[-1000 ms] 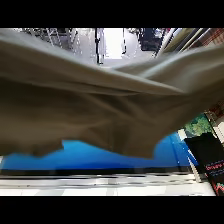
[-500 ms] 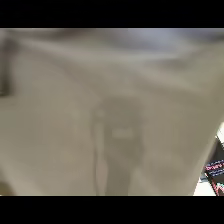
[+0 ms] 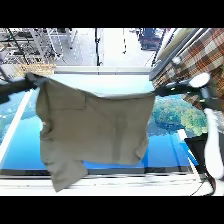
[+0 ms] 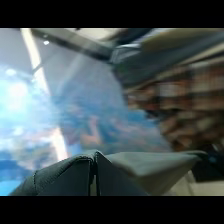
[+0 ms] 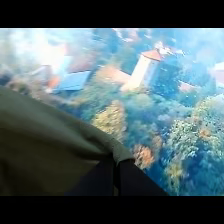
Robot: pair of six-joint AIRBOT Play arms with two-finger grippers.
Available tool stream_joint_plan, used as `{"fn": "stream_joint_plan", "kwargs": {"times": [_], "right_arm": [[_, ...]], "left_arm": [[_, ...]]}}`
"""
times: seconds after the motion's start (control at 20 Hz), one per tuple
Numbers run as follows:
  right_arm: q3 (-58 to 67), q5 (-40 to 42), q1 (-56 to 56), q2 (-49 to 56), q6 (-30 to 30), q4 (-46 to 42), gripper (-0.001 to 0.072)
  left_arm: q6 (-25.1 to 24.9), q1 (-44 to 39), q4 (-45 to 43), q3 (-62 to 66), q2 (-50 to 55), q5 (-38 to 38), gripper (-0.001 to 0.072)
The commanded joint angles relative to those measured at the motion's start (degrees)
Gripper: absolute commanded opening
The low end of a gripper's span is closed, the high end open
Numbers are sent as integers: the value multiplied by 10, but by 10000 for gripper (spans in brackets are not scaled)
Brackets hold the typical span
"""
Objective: Fold the clothes and pants, and hang the long-sleeved shirts on hangers.
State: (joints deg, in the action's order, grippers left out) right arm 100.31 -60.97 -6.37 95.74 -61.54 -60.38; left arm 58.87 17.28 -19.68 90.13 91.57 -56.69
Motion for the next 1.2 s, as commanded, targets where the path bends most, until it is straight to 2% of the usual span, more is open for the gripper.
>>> {"fn": "stream_joint_plan", "kwargs": {"times": [0.0,0.2,0.35,0.55,0.7,0.75,0.8,0.85,0.9,0.95,1.0,1.05,1.15], "right_arm": [[-9,143,14,118,-28,-18,13],[-8,137,14,129,-20,-12,13],[-3,51,12,125,-20,-14,13],[-5,-78,12,125,-20,-18,13],[-7,-123,12,127,-23,-17,16],[-7,-129,12,127,-35,-11,58],[-7,-142,12,126,-59,-11,354],[-7,-174,8,125,-70,-11,588],[-9,-211,3,122,-70,-12,495],[-17,-249,-3,113,-70,-13,489],[-33,-271,-5,99,-69,-14,489],[-61,-278,-8,73,-65,-15,485],[-142,-264,-3,4,-52,-14,485]], "left_arm": [[4,-14,10,-4,133,122,6],[9,8,37,-3,163,106,6],[32,39,29,-4,160,11,6],[107,73,-72,-4,160,-91,6],[129,75,-144,-4,160,-123,8],[129,74,-146,-4,160,-126,90],[130,75,-143,-4,160,-130,332],[129,79,-145,-3,157,-153,450],[129,87,-150,-3,153,-183,450],[130,96,-167,-4,148,-217,446],[144,105,-215,-6,138,-254,394],[162,109,-274,-18,122,-276,393],[166,110,-358,-101,57,-267,395]]}}
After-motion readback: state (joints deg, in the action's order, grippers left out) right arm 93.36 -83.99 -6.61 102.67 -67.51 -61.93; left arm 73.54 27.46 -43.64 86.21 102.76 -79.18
